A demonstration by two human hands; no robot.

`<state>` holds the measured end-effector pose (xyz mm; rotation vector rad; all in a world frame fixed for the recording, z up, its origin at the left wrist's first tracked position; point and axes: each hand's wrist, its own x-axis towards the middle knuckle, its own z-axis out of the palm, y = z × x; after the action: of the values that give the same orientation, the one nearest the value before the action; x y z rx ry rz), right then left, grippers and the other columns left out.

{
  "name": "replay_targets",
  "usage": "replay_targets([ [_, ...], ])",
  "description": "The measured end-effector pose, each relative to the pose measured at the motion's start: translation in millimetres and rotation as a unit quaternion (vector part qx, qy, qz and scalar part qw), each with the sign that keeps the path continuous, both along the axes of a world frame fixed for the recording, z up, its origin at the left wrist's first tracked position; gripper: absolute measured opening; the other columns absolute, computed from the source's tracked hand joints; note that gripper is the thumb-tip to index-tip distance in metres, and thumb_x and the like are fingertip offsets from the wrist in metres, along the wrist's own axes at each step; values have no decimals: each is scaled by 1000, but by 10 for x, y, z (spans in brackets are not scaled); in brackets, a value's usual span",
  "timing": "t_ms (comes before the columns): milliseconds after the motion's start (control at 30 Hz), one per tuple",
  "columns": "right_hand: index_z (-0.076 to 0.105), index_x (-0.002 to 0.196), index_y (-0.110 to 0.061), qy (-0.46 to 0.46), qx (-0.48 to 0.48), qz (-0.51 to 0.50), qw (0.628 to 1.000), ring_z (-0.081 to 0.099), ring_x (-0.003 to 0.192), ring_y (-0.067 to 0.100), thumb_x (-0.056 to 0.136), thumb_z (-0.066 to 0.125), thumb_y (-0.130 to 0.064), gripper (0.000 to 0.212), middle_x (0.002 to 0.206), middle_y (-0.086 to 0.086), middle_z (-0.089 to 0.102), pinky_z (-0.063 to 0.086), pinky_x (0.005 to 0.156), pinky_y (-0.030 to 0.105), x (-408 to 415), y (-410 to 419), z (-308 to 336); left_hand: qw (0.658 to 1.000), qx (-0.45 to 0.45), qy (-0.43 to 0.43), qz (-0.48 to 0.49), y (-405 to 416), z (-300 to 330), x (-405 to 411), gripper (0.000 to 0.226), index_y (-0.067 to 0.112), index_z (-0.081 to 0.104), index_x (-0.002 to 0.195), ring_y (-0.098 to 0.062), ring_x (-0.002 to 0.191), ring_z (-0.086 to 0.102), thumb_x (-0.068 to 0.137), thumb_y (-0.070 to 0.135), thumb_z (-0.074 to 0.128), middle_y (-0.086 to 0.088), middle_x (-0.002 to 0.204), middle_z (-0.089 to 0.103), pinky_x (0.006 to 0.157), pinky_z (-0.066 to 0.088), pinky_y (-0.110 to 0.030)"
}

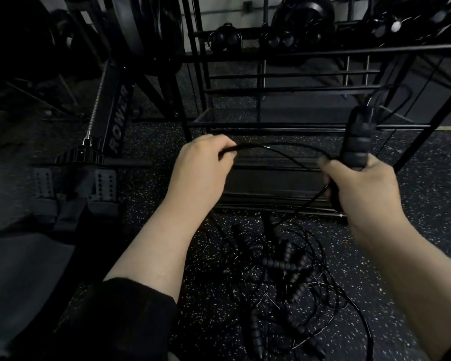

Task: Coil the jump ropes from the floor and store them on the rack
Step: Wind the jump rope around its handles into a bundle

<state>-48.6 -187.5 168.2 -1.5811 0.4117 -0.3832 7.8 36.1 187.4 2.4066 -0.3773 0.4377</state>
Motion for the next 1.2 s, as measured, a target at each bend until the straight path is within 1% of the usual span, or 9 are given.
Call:
replay_targets([
  [167,60,84,-21,-11,21,-19,1000,53,47,14,89,77,-29,19,59,-3,64,43,45,25,-12,-31,40,996,36,5,87,16,3,6,23,20,69,91,-12,73,53,100,39,60,8,79,58,63,34,-26],
  [267,60,85,-21,-16,14,-27,999,56,51,15,89,77,-29,19,61,-4,64,47,51,30,-7,-48,20,990,17,108,84,18,-19,22,30,25,60,90,-13,69,63,100,52,54,7,76,63,62,47,-30],
  [433,62,96,-14,-12,73,-70,995,57,52,12,88,78,-22,20,64,-5,61,51,52,27,66,-146,-31,988,-22,147,46,72,-23,86,17,23,71,101,-17,74,66,103,26,54,3,90,70,62,48,-31],
  [600,63,102,-13,3,83,-58,995,61,62,12,89,76,-19,19,79,2,65,47,48,22,98,-152,-93,992,-44,119,21,70,16,46,28,22,70,109,-24,75,67,107,36,45,-2,78,66,69,56,-36],
  [733,64,99,-13,16,96,-26,995,62,54,14,89,75,-19,16,69,-2,70,45,48,25,93,-131,-94,994,-14,103,20,34,6,89,33,23,57,137,-17,117,56,109,28,40,2,126,61,98,43,-32],
  [867,61,90,-16,26,105,6,994,58,49,16,90,74,-18,13,65,-1,69,42,55,32,75,-98,-79,987,82,127,61,47,-114,90,42,25,52,144,-24,125,51,103,32,55,-4,133,50,111,41,-45],
  [967,59,90,-13,31,153,39,987,54,51,17,92,71,-12,12,65,2,67,47,58,34,68,-35,-69,987,39,147,57,-35,-108,41,19,23,64,117,-19,101,63,99,27,59,3,109,65,92,51,-35],
  [1033,59,88,-12,38,165,69,983,52,51,15,92,67,-8,10,63,2,64,48,55,32,67,24,-74,964,14,260,-51,-141,-117,-27,18,21,69,109,-20,88,69,102,20,53,6,92,69,76,53,-29],
  [1200,57,89,-11,18,214,145,966,52,56,17,94,62,-2,11,69,6,59,50,56,30,56,150,-71,869,194,390,-235,-406,-320,-238,26,13,67,116,-18,73,64,107,30,49,-8,98,73,57,45,-18],
])
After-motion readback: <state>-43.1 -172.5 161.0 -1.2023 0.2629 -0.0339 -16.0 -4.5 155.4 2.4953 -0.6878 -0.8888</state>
